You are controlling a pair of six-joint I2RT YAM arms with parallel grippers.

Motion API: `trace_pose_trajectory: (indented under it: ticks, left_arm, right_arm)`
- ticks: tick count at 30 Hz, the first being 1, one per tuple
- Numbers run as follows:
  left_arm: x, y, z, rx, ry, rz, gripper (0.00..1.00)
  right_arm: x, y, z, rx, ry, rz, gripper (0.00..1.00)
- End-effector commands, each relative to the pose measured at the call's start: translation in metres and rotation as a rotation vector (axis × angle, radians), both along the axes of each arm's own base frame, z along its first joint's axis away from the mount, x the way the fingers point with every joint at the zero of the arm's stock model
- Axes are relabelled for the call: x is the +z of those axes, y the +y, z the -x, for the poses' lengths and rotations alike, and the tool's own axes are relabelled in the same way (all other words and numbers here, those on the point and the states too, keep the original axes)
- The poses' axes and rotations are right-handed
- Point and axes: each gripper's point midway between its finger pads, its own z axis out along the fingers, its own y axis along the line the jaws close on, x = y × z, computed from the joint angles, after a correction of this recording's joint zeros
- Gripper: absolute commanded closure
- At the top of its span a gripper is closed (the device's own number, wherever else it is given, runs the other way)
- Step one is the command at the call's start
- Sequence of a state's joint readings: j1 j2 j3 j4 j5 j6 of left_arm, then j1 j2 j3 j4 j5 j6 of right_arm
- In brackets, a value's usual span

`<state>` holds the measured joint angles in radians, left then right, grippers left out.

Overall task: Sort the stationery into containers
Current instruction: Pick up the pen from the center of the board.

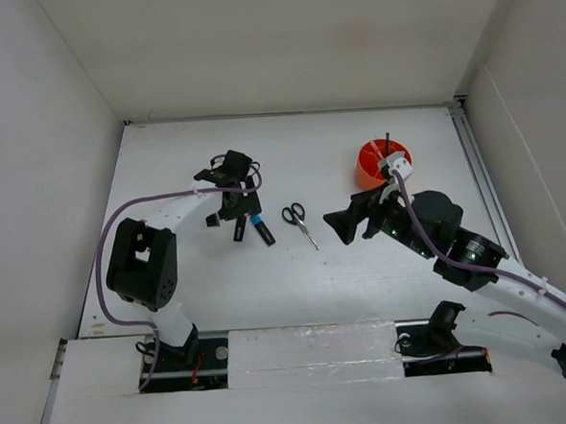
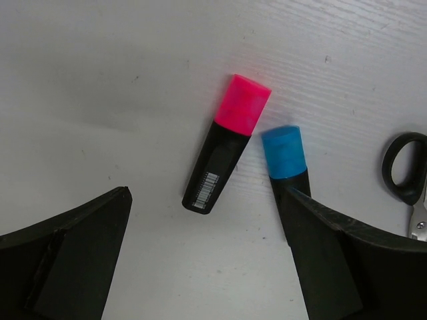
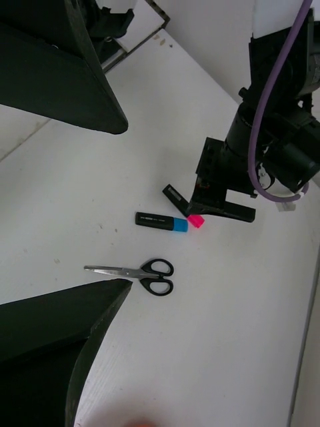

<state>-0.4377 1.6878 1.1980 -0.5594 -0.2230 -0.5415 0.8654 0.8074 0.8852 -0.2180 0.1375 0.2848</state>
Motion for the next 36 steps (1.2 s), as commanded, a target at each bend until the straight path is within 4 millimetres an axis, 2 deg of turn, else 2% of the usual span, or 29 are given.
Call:
trace_pose_trajectory:
  ticks: [1,2,3,5,6,10,16,24,26,31,33,35,36]
  left_arm:
    - [-0.006,-0.007,-0.004,0.008,-0.012,0.025,0.09]
    - [-0.01,-0.007,-0.004,0.016,-0.002,0.024,0.12]
    - [-0.014,-0.006,-0.004,0.028,0.004,0.014,0.14]
    - [-0.024,-0.004,0.0,0.029,0.03,0.001,0.14]
    - [-0.027,-0.005,-0.001,0.037,0.032,0.003,0.2]
    - [-0.034,0.0,-0.002,0.055,0.038,-0.022,0.2]
    - [-0.033,0.005,-0.006,0.082,0.023,-0.024,0.2]
    - [-0.054,0.012,-0.002,0.116,0.07,-0.072,0.24]
    - [-0.059,0.01,0.001,0.11,0.087,-0.061,0.32]
    - [-0.062,0.011,0.005,0.11,0.096,-0.066,0.68]
    - [-0.065,0.011,0.009,0.107,0.11,-0.062,0.75]
    - [-0.072,0.015,0.022,0.104,0.141,-0.068,0.8]
    - [-0.072,0.013,0.021,0.102,0.127,-0.051,0.89]
  right_arm:
    - [0.001,-0.002,0.01,0.024,0.004,-0.014,0.05]
    - [0.005,-0.003,0.013,0.034,-0.004,-0.025,0.05]
    - [-0.001,-0.003,0.013,0.035,0.004,-0.016,0.05]
    - [0.001,-0.005,0.017,0.048,-0.004,-0.027,0.05]
    - [0.003,-0.003,0.018,0.057,-0.009,-0.035,0.05]
    - [-0.001,-0.003,0.018,0.057,-0.003,-0.028,0.05]
    - [-0.004,0.001,0.02,0.082,0.006,-0.023,0.05]
    - [-0.004,0.007,0.02,0.101,0.007,-0.026,0.05]
    - [-0.004,0.008,0.021,0.112,0.008,-0.027,0.06]
    - [-0.002,0.008,0.022,0.112,0.009,-0.026,0.06]
    - [-0.002,0.008,0.022,0.112,0.009,-0.026,0.06]
    - [-0.002,0.009,0.023,0.123,0.01,-0.027,0.06]
    - [-0.002,0.009,0.023,0.123,0.01,-0.027,0.06]
